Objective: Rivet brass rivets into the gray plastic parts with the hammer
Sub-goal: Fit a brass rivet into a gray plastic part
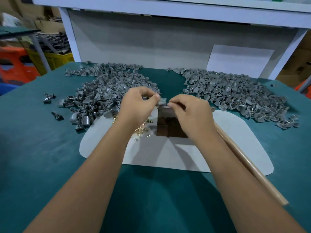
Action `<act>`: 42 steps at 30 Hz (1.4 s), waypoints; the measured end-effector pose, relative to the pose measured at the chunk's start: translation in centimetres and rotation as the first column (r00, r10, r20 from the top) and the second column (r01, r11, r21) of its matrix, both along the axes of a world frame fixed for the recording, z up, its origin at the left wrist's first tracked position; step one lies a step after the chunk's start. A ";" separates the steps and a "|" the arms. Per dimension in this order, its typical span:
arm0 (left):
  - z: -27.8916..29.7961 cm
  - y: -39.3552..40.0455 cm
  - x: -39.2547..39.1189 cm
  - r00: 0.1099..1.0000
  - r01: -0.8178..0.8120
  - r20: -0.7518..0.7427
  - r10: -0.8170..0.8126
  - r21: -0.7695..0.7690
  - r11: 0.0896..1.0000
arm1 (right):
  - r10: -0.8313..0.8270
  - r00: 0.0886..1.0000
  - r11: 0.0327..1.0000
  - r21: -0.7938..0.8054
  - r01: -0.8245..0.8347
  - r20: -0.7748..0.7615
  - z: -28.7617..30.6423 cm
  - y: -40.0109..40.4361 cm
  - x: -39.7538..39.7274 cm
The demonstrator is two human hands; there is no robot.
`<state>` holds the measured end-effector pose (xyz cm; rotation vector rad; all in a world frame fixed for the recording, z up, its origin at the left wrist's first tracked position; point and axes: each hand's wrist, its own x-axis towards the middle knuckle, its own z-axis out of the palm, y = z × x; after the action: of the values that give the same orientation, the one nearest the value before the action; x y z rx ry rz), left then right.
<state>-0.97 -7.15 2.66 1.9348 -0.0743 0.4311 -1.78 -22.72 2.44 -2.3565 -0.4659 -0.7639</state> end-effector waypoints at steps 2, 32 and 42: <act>0.4 2.2 0.3 0.996 -0.092 -0.009 0.092 -0.063 0.994 | -0.003 1.000 0.999 0.038 0.003 0.001 0.2 0.6 0.0; -1.5 1.5 -0.1 0.993 0.117 0.033 -0.114 -0.447 0.887 | 0.032 0.983 0.971 0.239 0.013 -0.181 0.2 1.2 -0.8; -1.7 -4.4 0.9 0.974 0.221 0.041 -0.222 -0.388 0.895 | 0.160 0.960 0.769 0.639 0.025 -0.229 -0.8 -2.1 -0.4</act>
<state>-0.10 -11.58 0.94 1.5111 -0.1905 0.2645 -2.21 -24.85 1.63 -1.7432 -0.1308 -0.4493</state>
